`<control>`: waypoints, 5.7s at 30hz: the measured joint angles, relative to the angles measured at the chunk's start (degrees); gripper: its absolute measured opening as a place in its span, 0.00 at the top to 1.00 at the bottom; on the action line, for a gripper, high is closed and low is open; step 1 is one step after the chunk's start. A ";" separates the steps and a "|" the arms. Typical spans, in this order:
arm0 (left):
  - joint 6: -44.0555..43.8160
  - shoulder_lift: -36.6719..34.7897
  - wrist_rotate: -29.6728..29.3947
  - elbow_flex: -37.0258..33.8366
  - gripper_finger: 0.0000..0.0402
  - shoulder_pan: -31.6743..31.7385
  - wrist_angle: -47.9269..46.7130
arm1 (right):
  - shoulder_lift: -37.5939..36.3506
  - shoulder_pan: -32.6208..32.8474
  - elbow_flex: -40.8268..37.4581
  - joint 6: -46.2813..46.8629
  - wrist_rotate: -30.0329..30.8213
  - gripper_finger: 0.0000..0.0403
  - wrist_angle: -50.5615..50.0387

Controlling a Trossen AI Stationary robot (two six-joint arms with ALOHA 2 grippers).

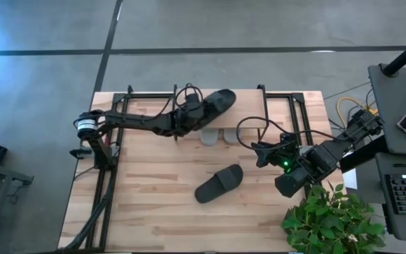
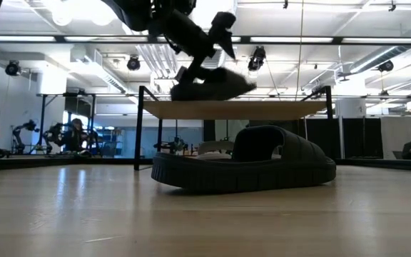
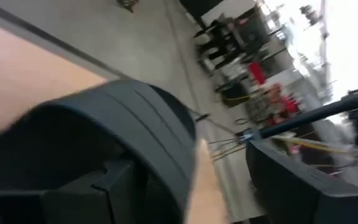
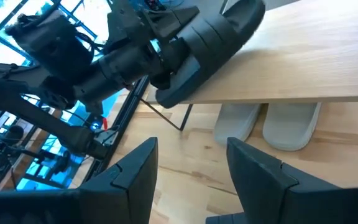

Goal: Pick and place slides into the shelf
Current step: Put the left black slide on the shelf

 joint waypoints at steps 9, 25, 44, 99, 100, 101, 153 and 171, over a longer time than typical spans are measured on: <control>16.35 -0.77 5.63 0.06 0.38 0.06 0.42 | 0.00 0.00 -0.02 -0.89 -5.79 0.55 -0.01; 28.55 -2.16 5.49 1.27 0.38 0.07 -11.77 | 0.04 0.00 -0.02 -1.66 -7.08 0.55 -0.20; 7.02 -3.01 -1.78 0.44 0.38 1.58 -3.89 | 0.04 0.00 -0.02 -1.02 -7.50 0.55 0.02; 80.09 -11.26 50.32 2.36 1.00 29.26 -32.89 | 15.20 -42.14 -0.02 -48.88 -46.17 0.98 30.90; 80.82 -11.13 50.31 2.36 1.00 29.46 -33.38 | 15.42 -42.49 -0.02 -48.93 -46.32 0.98 30.90; 81.28 -10.92 50.26 2.36 1.00 29.56 -33.46 | 15.61 -42.81 -0.02 -49.05 -46.43 0.98 30.87; 81.30 -7.19 50.15 2.03 1.00 26.53 -37.70 | 17.68 -57.14 1.51 -57.44 -56.17 0.98 35.15; 74.98 -6.40 60.43 1.95 1.00 24.28 -37.10 | 22.50 -58.23 1.90 -57.54 -49.19 0.98 39.37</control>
